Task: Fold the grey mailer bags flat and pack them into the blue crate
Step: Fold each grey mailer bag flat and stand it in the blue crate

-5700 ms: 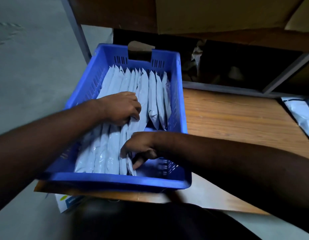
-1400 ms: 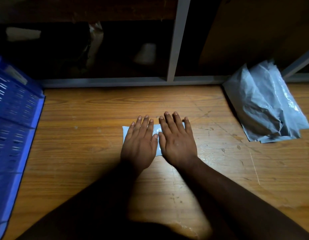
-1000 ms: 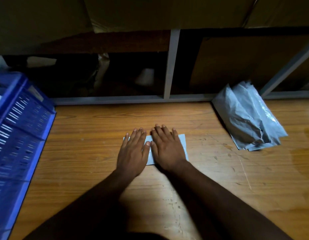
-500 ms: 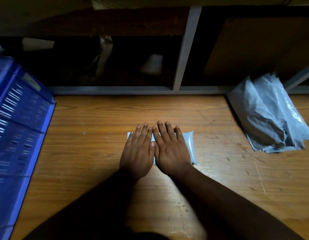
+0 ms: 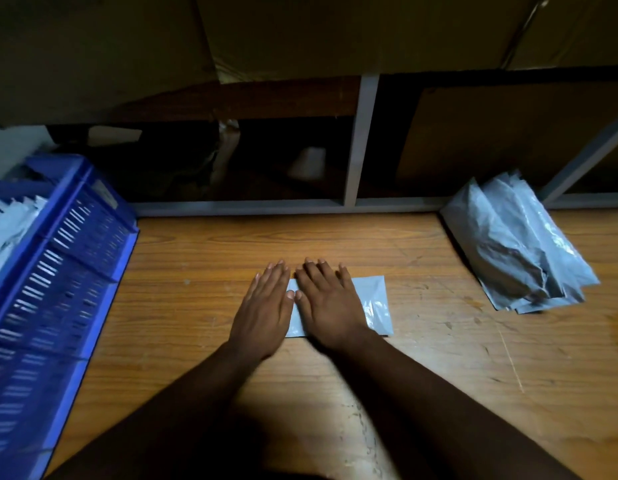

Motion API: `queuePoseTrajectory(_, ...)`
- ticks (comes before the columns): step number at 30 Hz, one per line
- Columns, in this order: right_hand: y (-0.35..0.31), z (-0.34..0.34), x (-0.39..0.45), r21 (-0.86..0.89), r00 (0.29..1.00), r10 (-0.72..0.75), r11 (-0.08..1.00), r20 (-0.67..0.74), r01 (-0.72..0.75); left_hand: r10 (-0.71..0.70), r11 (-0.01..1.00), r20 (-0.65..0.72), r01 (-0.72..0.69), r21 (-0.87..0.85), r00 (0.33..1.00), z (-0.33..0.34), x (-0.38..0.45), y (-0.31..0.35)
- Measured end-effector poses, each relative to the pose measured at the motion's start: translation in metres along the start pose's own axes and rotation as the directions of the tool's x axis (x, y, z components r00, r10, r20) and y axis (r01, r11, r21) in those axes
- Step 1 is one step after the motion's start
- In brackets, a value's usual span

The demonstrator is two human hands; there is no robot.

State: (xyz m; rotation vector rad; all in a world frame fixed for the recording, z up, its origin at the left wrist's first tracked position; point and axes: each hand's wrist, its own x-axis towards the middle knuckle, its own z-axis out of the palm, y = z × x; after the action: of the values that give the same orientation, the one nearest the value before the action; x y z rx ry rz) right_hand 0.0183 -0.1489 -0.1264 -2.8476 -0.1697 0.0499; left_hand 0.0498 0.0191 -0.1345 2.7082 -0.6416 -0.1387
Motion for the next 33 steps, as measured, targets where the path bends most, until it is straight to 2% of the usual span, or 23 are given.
queuePoseTrajectory(2,-0.003,0.012,-0.002,-0.033,1.000,-0.019,0.999,0.014,0.019,0.009,0.999,0.009,-0.010,0.040,1.000,0.005,-0.005,-0.002)
queuePoseTrajectory(5,-0.001,0.019,-0.004,-0.064,1.000,-0.023,0.998,0.002,0.023,0.048,0.992,-0.052,-0.042,0.121,0.998,0.012,-0.007,-0.004)
queuePoseTrajectory(10,0.001,0.026,0.000,-0.067,1.000,-0.031,0.997,0.002,0.031,0.083,0.987,-0.095,-0.068,0.148,0.992,0.017,-0.007,-0.006)
queuePoseTrajectory(16,0.000,0.022,-0.001,-0.032,0.999,-0.037,0.999,0.032,0.038,0.038,0.987,-0.006,-0.036,0.155,0.999,0.018,-0.005,-0.009)
queuePoseTrajectory(18,-0.001,0.019,-0.002,0.028,0.999,-0.036,0.999,0.037,0.035,0.035,0.996,0.010,-0.035,0.076,0.999,0.014,-0.005,-0.009)
queuePoseTrajectory(21,0.003,-0.004,0.000,0.349,1.000,0.028,0.937,0.007,-0.029,-0.034,0.969,-0.020,0.028,-0.247,0.999,0.005,0.001,-0.010)
queuePoseTrajectory(22,0.009,-0.013,-0.002,0.418,0.998,0.060,0.908,-0.027,-0.043,-0.056,0.952,-0.038,0.042,-0.303,0.998,0.002,0.003,-0.010)
queuePoseTrajectory(23,0.016,-0.021,-0.005,0.413,0.993,0.084,0.910,-0.086,-0.041,-0.061,0.951,-0.067,0.037,-0.306,0.996,0.000,0.005,-0.009)
queuePoseTrajectory(25,0.033,-0.027,-0.012,0.231,0.983,0.065,0.973,-0.173,-0.024,-0.001,0.976,-0.103,-0.022,-0.217,0.995,-0.003,0.006,0.002)
queuePoseTrajectory(27,0.044,-0.023,-0.019,0.093,0.993,0.055,0.995,-0.108,-0.045,0.107,0.988,-0.054,-0.112,-0.106,0.993,0.000,0.009,0.019)
queuePoseTrajectory(29,0.050,-0.009,-0.026,0.045,0.997,0.075,0.996,-0.029,-0.073,0.163,0.985,0.011,-0.162,-0.057,0.987,0.010,0.013,0.034)
queuePoseTrajectory(31,0.054,0.001,-0.031,0.021,0.995,0.091,0.996,-0.031,-0.090,0.147,0.989,0.052,-0.146,-0.026,0.988,0.020,0.016,0.039)
queuePoseTrajectory(33,0.057,0.004,-0.031,0.008,0.993,0.101,0.995,-0.060,-0.100,0.140,0.989,0.023,-0.141,0.039,0.990,0.026,0.018,0.037)
